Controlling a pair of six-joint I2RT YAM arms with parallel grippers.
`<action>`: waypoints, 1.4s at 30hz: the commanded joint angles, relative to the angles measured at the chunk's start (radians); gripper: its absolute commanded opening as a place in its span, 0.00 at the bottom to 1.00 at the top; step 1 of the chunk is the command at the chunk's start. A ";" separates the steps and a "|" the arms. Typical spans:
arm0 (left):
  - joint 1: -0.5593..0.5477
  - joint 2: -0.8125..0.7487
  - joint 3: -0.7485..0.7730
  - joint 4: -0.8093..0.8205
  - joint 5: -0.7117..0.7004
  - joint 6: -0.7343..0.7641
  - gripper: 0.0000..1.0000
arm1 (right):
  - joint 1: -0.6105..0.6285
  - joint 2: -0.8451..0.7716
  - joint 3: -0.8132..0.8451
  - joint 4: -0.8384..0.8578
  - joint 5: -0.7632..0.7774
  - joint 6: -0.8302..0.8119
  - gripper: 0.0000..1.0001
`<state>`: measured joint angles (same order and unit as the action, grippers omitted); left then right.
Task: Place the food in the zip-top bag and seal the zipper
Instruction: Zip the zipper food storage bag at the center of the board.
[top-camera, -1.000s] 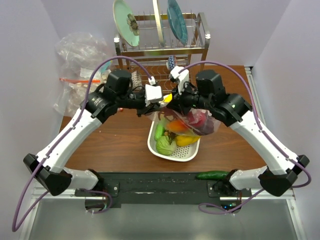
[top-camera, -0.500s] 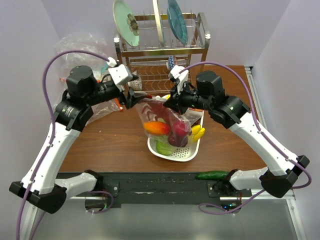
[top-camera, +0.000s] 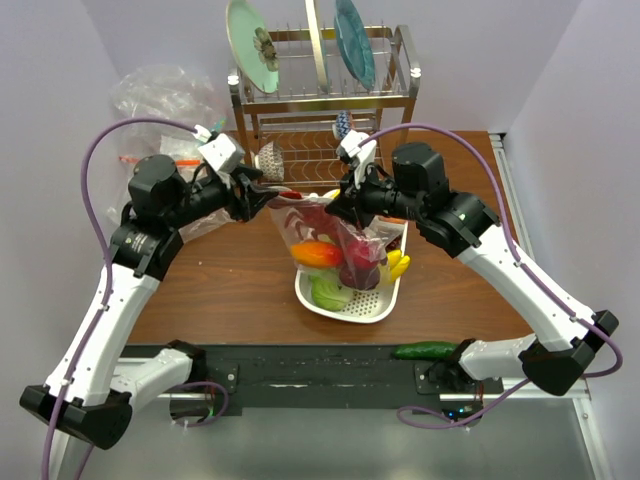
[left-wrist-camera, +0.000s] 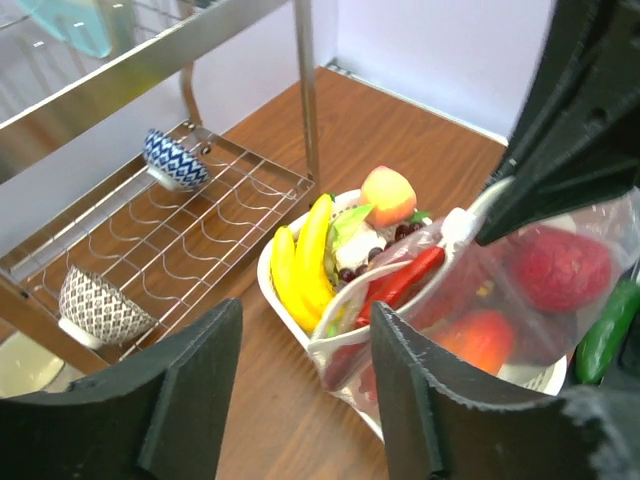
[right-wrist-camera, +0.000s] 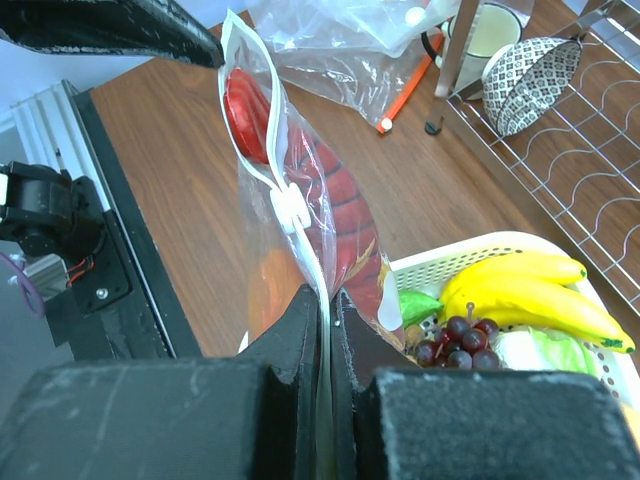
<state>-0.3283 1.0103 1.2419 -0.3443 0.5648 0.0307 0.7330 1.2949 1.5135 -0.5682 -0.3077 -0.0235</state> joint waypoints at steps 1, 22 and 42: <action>0.034 -0.035 -0.028 0.106 -0.046 -0.170 0.61 | -0.004 -0.026 0.011 0.083 -0.039 0.016 0.00; 0.104 -0.098 -0.174 0.320 0.492 -0.229 0.53 | -0.009 -0.016 0.088 -0.022 -0.113 0.016 0.00; 0.103 -0.116 -0.193 0.364 0.581 -0.230 0.00 | -0.017 -0.043 0.103 -0.059 -0.157 0.011 0.00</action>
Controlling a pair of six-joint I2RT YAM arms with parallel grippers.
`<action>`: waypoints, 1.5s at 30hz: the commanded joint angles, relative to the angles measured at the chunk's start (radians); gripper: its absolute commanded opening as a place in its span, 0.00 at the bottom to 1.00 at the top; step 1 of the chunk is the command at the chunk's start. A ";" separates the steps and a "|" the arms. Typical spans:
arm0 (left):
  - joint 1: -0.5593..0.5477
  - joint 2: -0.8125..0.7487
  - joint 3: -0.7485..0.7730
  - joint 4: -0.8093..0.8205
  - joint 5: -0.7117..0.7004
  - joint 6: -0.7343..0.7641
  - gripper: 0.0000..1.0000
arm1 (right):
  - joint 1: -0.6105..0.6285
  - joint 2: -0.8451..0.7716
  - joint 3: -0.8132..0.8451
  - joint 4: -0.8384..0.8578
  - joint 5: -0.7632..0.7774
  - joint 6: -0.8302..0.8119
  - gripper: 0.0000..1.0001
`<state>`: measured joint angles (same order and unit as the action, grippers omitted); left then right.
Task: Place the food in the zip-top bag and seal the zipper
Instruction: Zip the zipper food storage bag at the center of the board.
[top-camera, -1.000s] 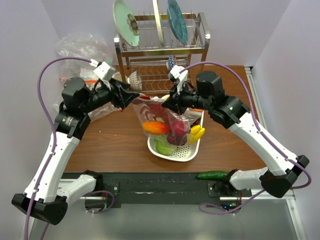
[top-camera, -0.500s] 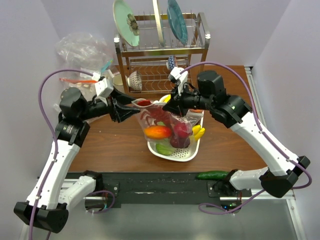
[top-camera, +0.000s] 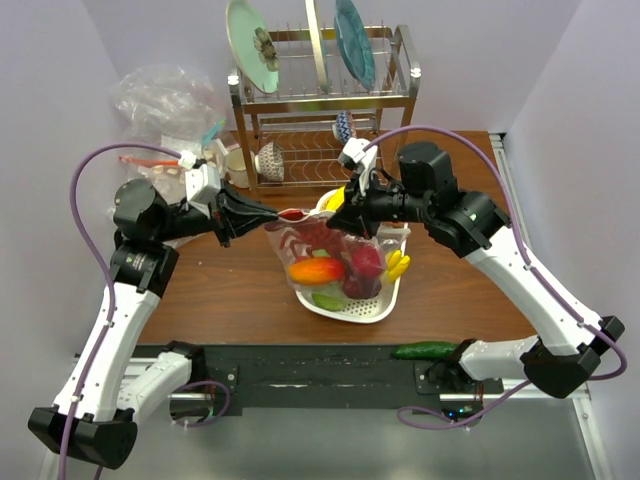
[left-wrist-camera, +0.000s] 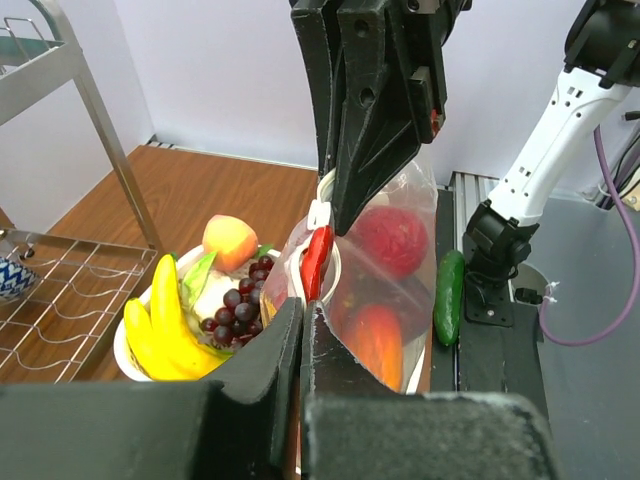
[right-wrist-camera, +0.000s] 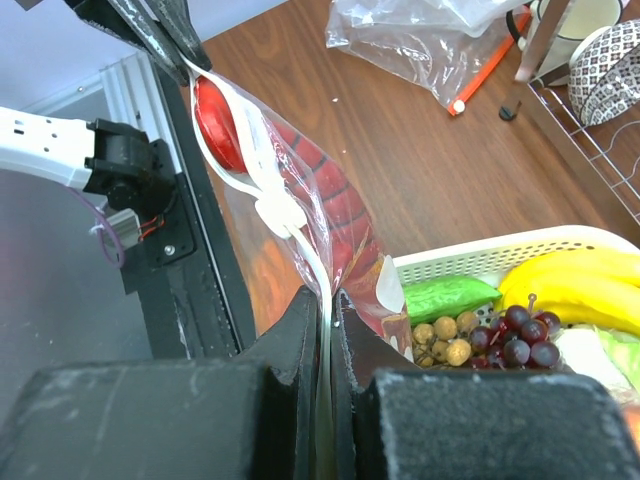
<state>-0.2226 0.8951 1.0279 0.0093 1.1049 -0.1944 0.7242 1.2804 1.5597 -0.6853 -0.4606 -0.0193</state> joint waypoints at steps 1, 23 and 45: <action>-0.003 -0.002 0.023 0.008 0.027 -0.004 0.00 | -0.006 -0.029 0.056 0.058 -0.006 0.007 0.00; -0.003 0.036 -0.065 0.256 -0.068 -0.191 0.00 | -0.003 0.092 0.135 0.158 -0.194 0.065 0.19; -0.003 0.062 -0.008 0.164 -0.071 -0.125 0.00 | 0.046 0.186 0.247 -0.034 -0.112 -0.048 0.06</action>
<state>-0.2249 0.9661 0.9768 0.1570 1.0389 -0.3367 0.7692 1.4967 1.8168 -0.6960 -0.6075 -0.0372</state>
